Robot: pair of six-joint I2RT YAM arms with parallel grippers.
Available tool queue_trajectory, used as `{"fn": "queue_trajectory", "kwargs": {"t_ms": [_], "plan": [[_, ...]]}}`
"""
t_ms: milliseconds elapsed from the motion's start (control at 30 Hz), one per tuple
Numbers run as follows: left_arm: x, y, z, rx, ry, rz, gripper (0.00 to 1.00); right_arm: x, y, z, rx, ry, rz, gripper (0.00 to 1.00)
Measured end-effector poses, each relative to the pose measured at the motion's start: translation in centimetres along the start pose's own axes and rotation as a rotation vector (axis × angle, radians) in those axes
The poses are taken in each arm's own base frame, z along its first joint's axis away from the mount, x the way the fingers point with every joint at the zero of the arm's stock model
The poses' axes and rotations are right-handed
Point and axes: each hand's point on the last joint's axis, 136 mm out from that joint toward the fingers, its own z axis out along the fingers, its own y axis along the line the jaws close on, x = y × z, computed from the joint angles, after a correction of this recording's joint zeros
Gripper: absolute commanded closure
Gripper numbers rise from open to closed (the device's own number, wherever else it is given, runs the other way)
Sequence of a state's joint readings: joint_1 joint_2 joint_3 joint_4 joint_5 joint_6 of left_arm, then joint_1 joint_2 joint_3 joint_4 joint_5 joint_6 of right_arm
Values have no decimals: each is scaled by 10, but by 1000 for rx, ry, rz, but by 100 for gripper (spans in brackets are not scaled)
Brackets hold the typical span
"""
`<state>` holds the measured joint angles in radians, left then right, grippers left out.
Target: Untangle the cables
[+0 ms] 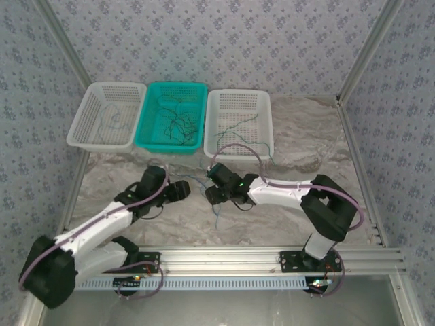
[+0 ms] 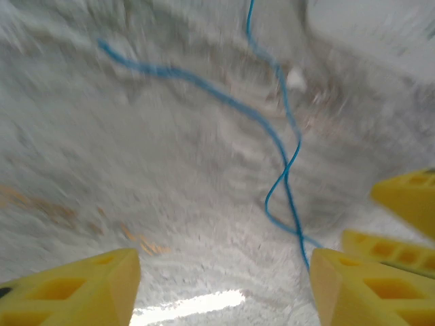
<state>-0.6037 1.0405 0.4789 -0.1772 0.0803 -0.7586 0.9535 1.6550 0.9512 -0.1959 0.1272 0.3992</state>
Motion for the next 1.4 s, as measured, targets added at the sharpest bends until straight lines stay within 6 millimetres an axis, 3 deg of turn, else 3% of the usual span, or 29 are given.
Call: {"fn": "queue_trajectory", "kwargs": {"t_ms": [133,233,367,533,567,667,733,900,1033,1267,1400], "plan": [[19,-11,32,-14,90,32,47,-2,-13,-7,12,-15,38,40],[21,-25,54,-15,118,71,62,-3,-21,-9,31,-14,65,41],[19,-36,75,-10,116,103,63,0,-28,-11,50,-3,84,40],[16,-31,89,-49,113,122,66,-4,-29,-25,44,-35,102,40],[15,-31,89,-51,109,126,69,-6,-29,-28,44,-43,106,39],[14,-27,91,-76,101,147,92,-8,-30,-30,44,-53,108,39],[13,-24,92,-86,97,147,99,-8,-30,-31,47,-54,108,39],[12,-31,89,-62,94,143,100,-8,-30,-30,48,-53,111,38],[5,-39,74,-35,73,165,100,-8,-30,-30,46,-55,115,38],[-15,-61,33,23,13,202,100,-8,-30,-30,44,-60,120,38],[-44,-90,-1,80,-58,231,100,-8,-30,-32,40,-68,132,37]]}}
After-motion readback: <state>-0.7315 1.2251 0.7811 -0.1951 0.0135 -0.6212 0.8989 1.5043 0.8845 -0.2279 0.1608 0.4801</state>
